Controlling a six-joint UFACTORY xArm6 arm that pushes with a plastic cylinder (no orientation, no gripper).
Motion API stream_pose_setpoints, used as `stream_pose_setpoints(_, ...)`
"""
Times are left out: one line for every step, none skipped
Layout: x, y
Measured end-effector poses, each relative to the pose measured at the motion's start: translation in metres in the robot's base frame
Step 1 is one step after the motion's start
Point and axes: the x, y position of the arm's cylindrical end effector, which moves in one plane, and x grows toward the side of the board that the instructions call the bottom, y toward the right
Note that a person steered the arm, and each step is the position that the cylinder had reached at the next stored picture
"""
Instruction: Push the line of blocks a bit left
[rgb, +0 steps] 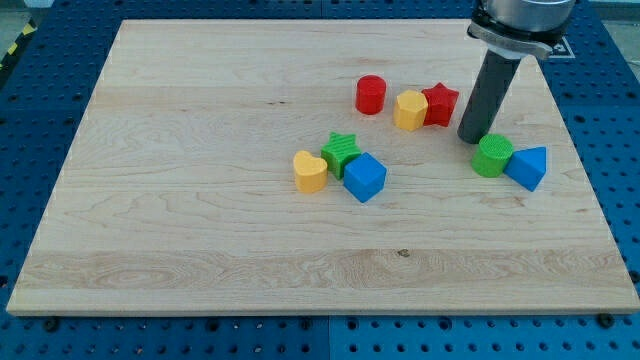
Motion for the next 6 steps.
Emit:
stream_pose_setpoints(0.005, 0.005)
stream_pose_setpoints(0.027, 0.007)
stream_pose_setpoints(0.02, 0.009)
stream_pose_setpoints(-0.012, 0.016)
stream_pose_setpoints(-0.014, -0.004)
stream_pose_setpoints(-0.029, -0.034)
